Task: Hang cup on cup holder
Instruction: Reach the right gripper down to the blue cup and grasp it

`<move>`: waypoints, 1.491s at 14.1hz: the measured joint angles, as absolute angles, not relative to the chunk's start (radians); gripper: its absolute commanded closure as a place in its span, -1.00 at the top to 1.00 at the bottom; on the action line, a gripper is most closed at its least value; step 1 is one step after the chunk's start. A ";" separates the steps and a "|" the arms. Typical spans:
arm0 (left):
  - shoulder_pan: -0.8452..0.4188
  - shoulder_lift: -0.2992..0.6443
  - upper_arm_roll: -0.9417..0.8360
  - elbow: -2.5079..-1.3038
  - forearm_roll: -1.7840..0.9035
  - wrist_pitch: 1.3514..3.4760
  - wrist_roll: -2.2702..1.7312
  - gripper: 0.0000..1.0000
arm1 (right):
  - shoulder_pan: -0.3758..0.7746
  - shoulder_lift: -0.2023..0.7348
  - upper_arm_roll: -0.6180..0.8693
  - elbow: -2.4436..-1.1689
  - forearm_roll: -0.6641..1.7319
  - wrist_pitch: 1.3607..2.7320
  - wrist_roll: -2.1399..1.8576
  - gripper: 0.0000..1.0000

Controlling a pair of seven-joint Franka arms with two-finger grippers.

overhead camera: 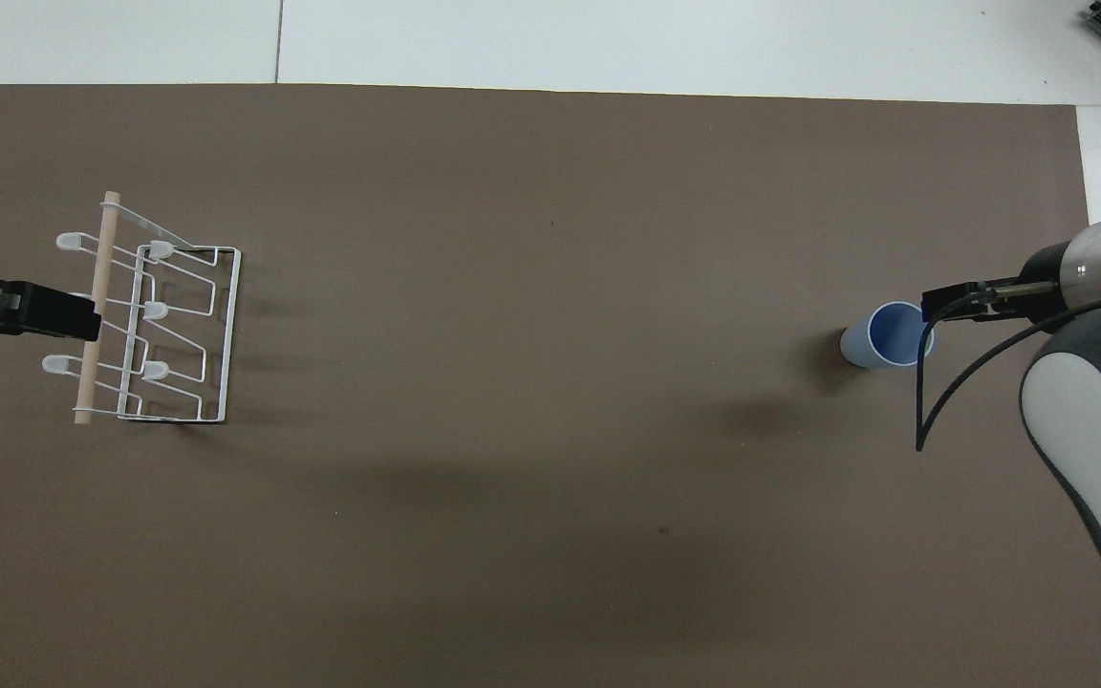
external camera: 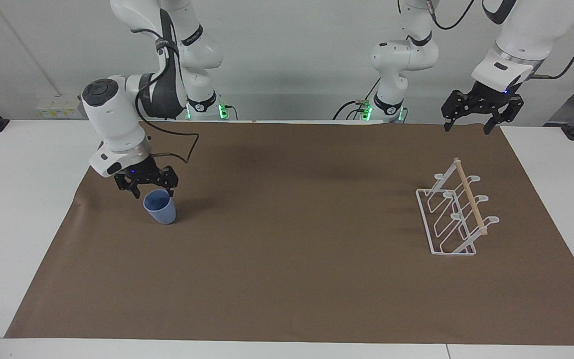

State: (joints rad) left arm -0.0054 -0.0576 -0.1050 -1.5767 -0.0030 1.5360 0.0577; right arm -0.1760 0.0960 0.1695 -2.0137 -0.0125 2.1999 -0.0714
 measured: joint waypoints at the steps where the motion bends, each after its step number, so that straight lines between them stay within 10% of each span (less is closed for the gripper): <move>1: -0.006 -0.058 -0.106 -1.577 -0.003 1.539 0.058 1.00 | -0.169 0.103 0.170 -2.021 -0.012 2.212 -0.070 1.00; 12: -0.007 -0.058 -0.109 -1.577 -0.003 1.578 0.058 1.00 | -0.148 0.107 0.170 -2.135 -0.012 2.305 -0.068 0.95; 15: -0.007 -0.058 -0.110 -1.577 -0.003 1.578 0.058 1.00 | -0.148 0.107 0.170 -2.136 -0.012 2.306 -0.038 0.50; 19: -0.007 -0.058 -0.110 -1.578 -0.003 1.575 0.058 1.00 | -0.148 0.107 0.170 -2.138 -0.012 2.321 0.003 -1.00; 21: -0.007 -0.058 -0.110 -1.580 -0.003 1.573 0.058 1.00 | -0.148 0.107 0.170 -2.140 -0.012 2.321 0.004 -1.00</move>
State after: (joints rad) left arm -0.0073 -0.0577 -0.1103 -1.5801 -0.0030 1.5729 0.0577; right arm -0.1481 0.1071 0.1697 -2.1397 -0.0124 2.3206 0.0037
